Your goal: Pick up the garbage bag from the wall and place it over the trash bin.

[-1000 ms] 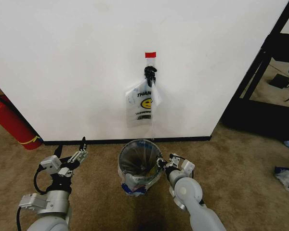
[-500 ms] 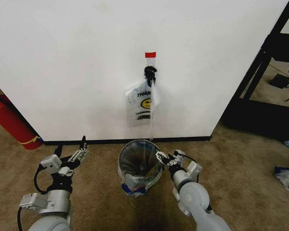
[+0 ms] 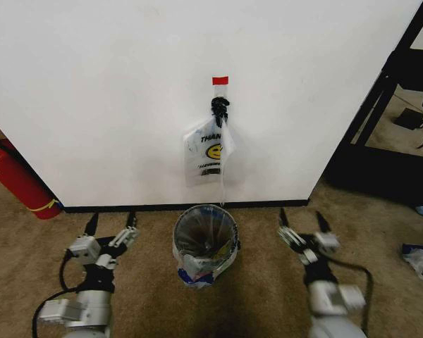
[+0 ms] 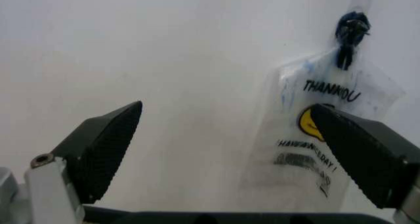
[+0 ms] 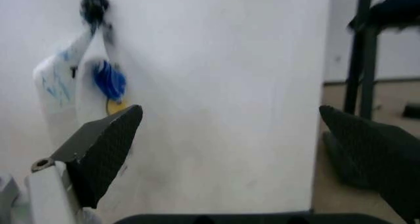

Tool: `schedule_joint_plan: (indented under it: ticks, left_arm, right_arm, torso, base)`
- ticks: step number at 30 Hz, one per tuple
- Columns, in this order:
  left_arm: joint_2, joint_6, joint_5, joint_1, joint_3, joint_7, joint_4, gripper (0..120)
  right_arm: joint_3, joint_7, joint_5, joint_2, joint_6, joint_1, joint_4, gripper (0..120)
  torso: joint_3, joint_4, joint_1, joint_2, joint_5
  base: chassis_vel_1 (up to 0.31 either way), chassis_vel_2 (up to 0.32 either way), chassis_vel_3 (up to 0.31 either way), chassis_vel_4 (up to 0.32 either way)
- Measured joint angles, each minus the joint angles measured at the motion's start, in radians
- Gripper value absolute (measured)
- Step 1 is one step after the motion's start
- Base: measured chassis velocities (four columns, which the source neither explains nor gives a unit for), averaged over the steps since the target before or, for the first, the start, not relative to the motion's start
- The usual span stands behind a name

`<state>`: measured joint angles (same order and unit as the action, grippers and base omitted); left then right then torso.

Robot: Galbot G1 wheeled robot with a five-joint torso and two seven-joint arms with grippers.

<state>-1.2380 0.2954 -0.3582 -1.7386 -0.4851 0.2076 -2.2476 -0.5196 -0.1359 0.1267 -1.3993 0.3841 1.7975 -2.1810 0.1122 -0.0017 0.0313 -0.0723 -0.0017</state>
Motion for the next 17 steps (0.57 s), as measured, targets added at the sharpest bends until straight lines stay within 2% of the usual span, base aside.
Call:
schedule_joint_plan:
  ticks: [3, 8, 17]
  left_arm:
    - [-0.006, 0.028, 0.059, 0.005, 0.015, 0.003, 0.018, 100]
    - [-0.017, 0.065, 0.105, -0.010, 0.031, 0.007, 0.042, 100]
    - [-0.016, 0.113, 0.124, -0.020, 0.016, 0.015, 0.056, 100]
  right_arm:
    - [-0.009, 0.012, -0.009, -0.032, 0.053, 0.070, -0.027, 100]
    - [-0.010, 0.013, -0.034, -0.061, 0.111, 0.109, -0.029, 100]
    - [0.004, 0.003, -0.052, -0.078, 0.089, 0.093, -0.054, 100]
  torso:
    - [0.000, -0.0002, 0.000, 0.000, -0.0004]
    - [0.000, 0.0003, 0.000, 0.000, 0.0000]
    - [0.000, 0.0003, 0.000, 0.000, -0.0001]
  base:
    - [0.000, 0.000, 0.000, 0.000]
    - [0.000, 0.000, 0.000, 0.000]
    - [0.000, 0.000, 0.000, 0.000]
